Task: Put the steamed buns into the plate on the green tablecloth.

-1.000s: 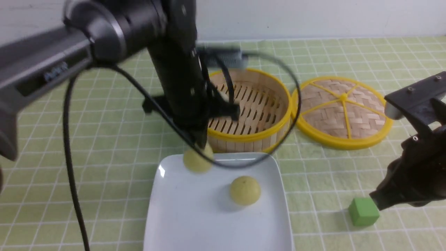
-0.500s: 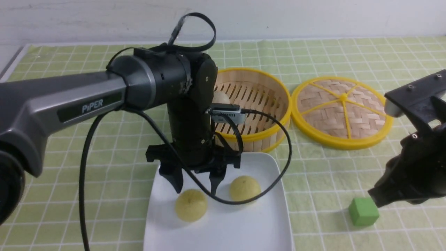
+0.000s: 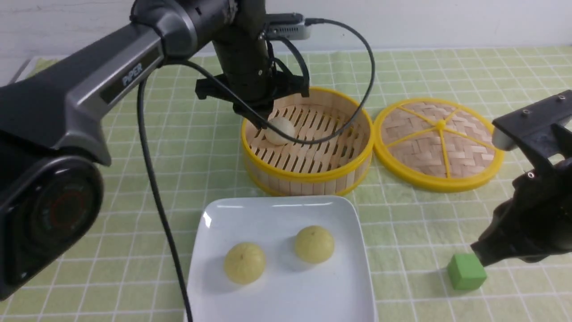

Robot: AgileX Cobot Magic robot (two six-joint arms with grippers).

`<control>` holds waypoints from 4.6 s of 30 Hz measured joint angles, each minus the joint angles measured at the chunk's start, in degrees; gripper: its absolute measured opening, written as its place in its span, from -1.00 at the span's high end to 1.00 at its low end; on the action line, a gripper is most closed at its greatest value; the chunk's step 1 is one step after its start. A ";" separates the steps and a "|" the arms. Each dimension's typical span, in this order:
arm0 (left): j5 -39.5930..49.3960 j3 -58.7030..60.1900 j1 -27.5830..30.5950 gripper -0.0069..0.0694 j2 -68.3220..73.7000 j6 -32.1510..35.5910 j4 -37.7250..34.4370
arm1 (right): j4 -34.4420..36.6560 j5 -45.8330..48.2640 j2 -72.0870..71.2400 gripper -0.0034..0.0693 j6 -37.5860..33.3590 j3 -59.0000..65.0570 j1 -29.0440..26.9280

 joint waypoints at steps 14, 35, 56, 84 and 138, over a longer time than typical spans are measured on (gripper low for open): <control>2.00 -25.73 2.50 -0.40 18.61 3.25 -4.55 | -3.03 -2.04 0.00 0.79 0.00 0.00 0.00; 1.45 2.41 -0.36 0.75 -11.23 10.64 -7.38 | -3.03 -1.62 0.00 0.73 0.00 0.00 0.00; -19.88 58.93 -10.33 0.26 -24.55 3.72 -9.70 | -1.40 -1.72 -0.99 0.68 0.00 0.00 0.00; -14.07 52.66 -10.33 0.16 -26.70 4.77 -2.84 | -10.19 -36.81 -53.16 0.67 10.31 34.26 0.00; -14.26 53.78 -10.33 0.81 -45.64 3.88 10.40 | -11.69 -31.09 -69.38 0.51 10.76 54.79 -23.79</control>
